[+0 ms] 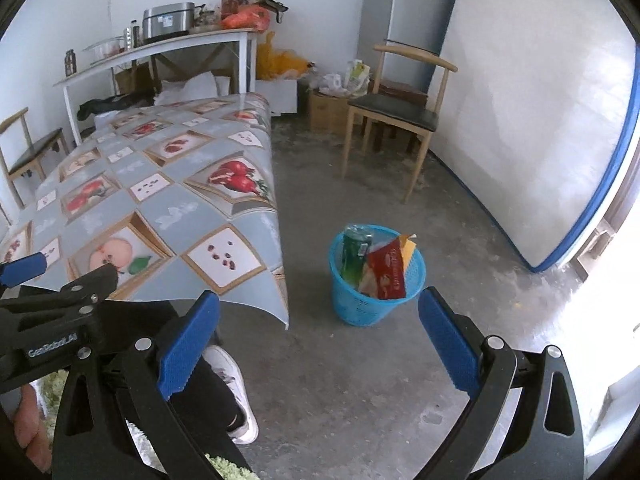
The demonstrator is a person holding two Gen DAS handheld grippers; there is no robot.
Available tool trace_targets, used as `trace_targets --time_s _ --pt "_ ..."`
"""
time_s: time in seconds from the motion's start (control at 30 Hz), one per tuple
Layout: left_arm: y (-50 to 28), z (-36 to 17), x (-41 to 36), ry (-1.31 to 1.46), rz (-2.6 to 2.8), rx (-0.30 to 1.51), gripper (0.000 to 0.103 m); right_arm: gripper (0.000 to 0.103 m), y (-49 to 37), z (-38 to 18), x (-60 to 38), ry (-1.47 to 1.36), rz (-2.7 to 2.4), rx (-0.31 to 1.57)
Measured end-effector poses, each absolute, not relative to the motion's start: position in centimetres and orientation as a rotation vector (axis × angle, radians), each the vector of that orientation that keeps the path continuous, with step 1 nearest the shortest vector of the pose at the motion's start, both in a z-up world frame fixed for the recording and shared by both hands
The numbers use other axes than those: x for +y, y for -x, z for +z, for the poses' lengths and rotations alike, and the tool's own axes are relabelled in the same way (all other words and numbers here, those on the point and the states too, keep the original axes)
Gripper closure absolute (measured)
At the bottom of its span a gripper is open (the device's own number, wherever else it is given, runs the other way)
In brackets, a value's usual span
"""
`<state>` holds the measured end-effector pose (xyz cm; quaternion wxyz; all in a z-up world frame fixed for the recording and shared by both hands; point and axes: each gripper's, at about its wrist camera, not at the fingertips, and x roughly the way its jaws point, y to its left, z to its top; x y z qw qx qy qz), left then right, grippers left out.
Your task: Collect trash
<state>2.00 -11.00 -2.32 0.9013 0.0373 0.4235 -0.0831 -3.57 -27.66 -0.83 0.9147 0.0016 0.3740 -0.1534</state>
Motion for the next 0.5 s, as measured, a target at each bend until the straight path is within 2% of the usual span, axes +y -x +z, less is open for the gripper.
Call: trace_targets --time_s 0.5 --pt "-2.2 -2.2 -10.8 -0.083 -0.130 0.871 0.009 0.006 3.2 -1.6 -29.1 -0.030 -0.346 0.792"
